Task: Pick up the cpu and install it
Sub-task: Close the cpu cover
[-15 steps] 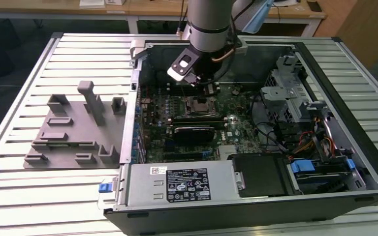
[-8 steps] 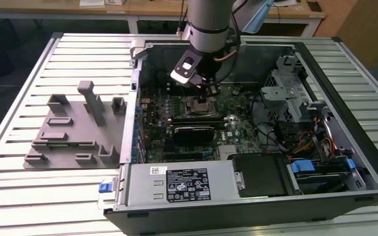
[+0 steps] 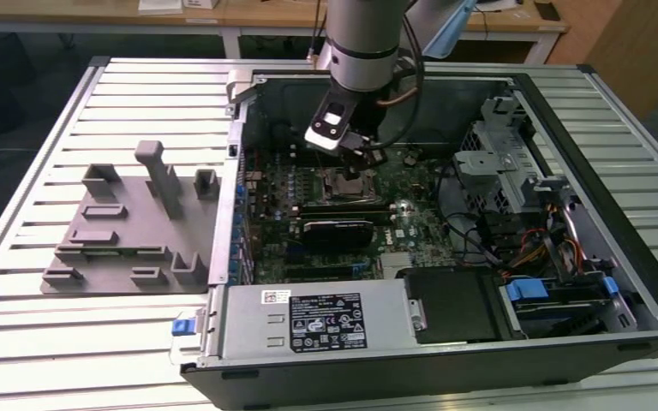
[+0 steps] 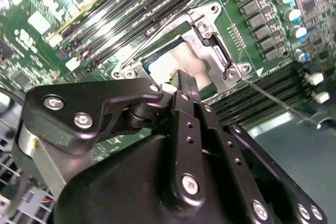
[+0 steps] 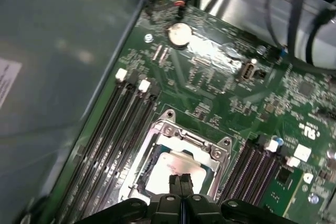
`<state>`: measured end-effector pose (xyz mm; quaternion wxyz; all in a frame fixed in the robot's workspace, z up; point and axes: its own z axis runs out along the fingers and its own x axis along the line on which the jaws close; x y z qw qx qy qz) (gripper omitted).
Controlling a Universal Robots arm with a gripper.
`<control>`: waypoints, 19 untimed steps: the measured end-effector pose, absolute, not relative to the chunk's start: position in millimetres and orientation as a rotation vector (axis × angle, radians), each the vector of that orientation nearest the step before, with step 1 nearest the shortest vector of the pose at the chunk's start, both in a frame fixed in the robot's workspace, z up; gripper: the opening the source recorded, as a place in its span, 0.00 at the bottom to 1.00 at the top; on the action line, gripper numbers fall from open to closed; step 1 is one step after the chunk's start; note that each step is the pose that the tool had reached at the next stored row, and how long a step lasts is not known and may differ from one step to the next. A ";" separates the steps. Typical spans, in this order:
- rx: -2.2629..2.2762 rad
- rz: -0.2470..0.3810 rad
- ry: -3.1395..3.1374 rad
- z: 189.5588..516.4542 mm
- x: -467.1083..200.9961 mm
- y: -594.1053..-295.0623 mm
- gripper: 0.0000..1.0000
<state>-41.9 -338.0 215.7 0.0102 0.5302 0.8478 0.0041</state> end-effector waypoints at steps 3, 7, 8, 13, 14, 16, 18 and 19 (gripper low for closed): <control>1.583 0.014 2.690 215.5 -41.9 -338.1 0.11; 1.483 0.015 2.747 215.2 -41.9 -338.1 0.11; 1.458 0.015 2.760 215.1 -41.9 -338.1 0.11; 1.332 0.016 2.824 214.8 -41.9 -338.1 0.11; 1.306 0.017 2.836 214.8 -41.9 -338.1 0.11; 1.255 0.017 2.859 214.7 -41.9 -338.0 0.11; 1.204 0.018 2.881 214.5 -41.9 -338.1 0.11; 1.175 0.018 2.893 214.3 -41.9 -338.1 0.11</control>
